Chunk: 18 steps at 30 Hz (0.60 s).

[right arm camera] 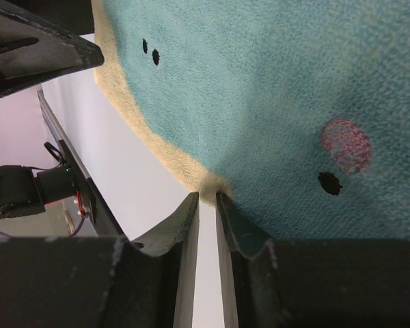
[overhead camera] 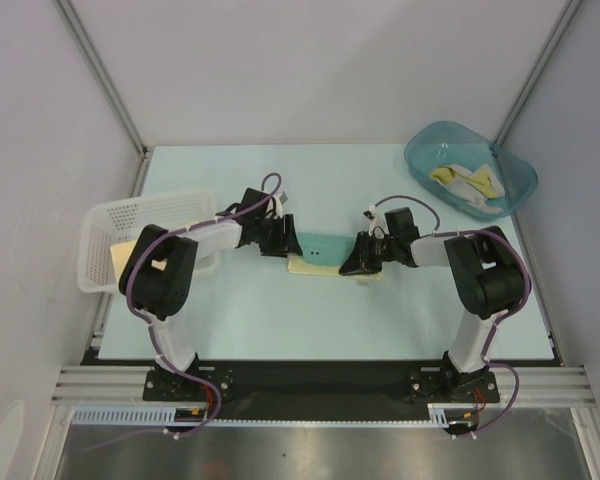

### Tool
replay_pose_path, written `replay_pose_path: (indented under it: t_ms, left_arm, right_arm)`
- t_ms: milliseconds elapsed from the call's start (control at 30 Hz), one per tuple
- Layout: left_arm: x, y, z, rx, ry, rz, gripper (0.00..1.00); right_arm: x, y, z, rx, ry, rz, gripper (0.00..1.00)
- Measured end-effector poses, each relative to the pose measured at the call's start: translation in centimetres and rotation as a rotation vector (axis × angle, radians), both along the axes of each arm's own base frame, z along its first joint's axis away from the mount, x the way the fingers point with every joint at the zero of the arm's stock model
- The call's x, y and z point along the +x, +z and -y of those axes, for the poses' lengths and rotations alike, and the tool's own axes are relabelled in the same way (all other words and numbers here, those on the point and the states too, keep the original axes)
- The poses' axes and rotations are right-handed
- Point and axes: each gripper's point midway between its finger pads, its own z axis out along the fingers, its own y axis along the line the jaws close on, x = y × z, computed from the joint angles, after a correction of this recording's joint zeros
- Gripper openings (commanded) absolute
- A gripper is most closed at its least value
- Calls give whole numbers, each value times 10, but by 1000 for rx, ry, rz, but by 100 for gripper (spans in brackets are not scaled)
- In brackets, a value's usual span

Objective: Fold and stack the towels
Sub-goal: Fold the towel, then neatly place the folded towel into the bin

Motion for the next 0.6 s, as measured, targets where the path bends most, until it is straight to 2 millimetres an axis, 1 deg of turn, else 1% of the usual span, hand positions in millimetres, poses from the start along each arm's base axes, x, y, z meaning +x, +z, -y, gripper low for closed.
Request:
replay_pose_path:
  t_ms: [167, 267, 467, 600]
  left_arm:
    - [-2, -9, 1, 17, 4, -17, 58]
    - [-2, -10, 3, 15, 11, -18, 57]
    - [-1, -11, 12, 17, 12, -15, 53]
    - [0, -13, 16, 38, 24, -12, 48]
  right_arm:
    - [0, 0, 0, 0, 0, 0, 22]
    - [0, 0, 0, 0, 0, 1, 22]
    - [0, 0, 1, -2, -3, 4, 22]
    - [1, 3, 1, -9, -10, 17, 22]
